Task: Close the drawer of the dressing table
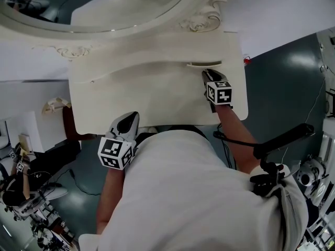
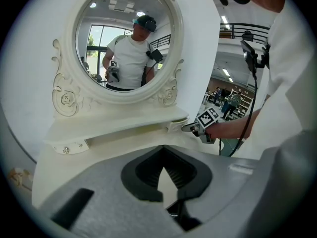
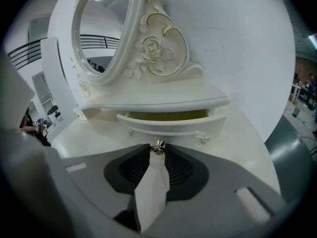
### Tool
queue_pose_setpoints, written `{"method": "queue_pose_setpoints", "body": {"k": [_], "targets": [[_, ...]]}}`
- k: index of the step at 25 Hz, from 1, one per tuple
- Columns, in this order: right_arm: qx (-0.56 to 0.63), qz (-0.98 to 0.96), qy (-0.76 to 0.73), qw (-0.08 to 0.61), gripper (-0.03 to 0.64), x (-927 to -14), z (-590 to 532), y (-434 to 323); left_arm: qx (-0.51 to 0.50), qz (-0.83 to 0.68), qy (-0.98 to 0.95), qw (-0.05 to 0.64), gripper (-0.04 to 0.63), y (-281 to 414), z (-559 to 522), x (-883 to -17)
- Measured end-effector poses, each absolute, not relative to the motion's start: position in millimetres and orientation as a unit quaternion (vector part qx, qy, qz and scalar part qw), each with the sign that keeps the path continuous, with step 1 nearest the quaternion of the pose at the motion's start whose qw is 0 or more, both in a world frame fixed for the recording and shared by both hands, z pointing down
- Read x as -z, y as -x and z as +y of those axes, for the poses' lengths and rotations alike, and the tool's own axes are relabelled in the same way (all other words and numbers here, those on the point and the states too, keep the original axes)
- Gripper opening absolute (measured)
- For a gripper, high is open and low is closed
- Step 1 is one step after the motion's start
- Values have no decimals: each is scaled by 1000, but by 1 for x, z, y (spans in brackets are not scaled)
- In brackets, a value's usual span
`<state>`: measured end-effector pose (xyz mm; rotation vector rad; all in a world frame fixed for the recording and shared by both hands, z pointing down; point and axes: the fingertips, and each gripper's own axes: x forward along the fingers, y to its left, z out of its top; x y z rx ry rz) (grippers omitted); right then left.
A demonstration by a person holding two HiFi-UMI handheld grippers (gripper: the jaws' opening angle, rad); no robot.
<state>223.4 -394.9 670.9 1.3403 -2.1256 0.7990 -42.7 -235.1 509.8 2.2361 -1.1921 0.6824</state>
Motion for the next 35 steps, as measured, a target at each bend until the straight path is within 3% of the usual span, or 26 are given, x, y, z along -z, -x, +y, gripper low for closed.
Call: {"method": "queue_pose_setpoints", "body": {"k": [35], "targets": [[-268, -784, -494, 264, 95, -668, -429, -219, -247, -462, -808, 270, 3, 59, -224, -510]]}}
